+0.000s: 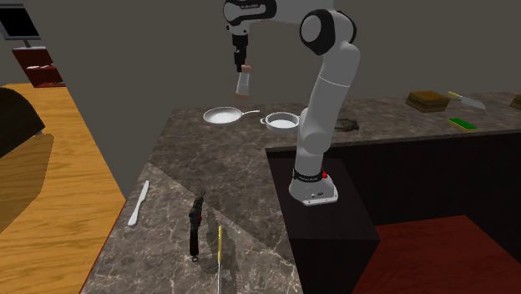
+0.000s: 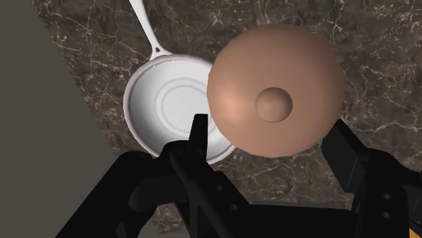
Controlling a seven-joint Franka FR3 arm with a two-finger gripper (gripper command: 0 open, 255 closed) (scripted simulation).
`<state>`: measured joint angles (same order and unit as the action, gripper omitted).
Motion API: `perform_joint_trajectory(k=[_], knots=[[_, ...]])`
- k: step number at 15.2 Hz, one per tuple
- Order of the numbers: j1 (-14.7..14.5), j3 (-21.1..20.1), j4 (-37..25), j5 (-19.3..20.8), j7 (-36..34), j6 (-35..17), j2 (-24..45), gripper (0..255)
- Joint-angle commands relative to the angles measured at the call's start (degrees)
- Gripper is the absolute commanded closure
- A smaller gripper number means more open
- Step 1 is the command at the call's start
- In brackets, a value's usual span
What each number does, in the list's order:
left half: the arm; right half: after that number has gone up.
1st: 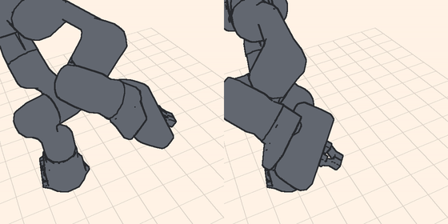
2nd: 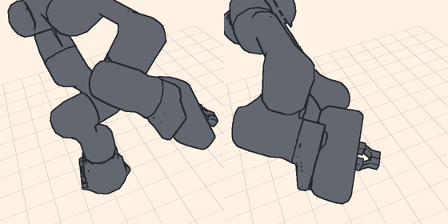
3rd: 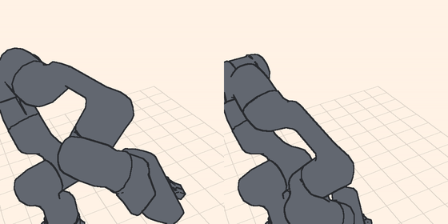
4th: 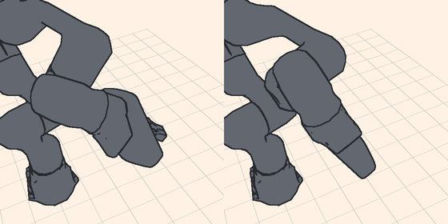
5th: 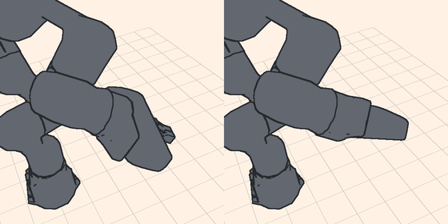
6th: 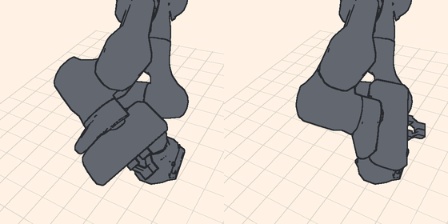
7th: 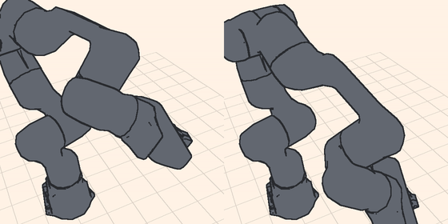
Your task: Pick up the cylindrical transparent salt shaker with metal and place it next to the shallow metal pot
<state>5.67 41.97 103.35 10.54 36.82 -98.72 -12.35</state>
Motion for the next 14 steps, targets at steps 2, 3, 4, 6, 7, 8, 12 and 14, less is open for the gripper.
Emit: perform_joint_trajectory(k=[2,3,4,6,7,8,12,14], knots=[[0.15,0.06,2.76,0.36,-0.33,-2.44,-0.44,255],[0.19,0.09,3.61,0.46,-0.42,-3.20,-0.54,255],[0.23,0.13,4.45,0.55,-0.51,-3.96,-0.63,255],[0.32,0.23,6.08,0.71,-0.66,-5.49,-0.75,255],[0.36,0.29,6.87,0.77,-0.73,-6.25,-0.79,255],[0.40,0.35,7.65,0.83,-0.78,-7.02,-0.81,255],[0.54,0.69,10.65,0.98,-0.94,-10.09,-0.72,255],[0.60,0.89,12.07,1.01,-0.97,-11.63,-0.58,255]])
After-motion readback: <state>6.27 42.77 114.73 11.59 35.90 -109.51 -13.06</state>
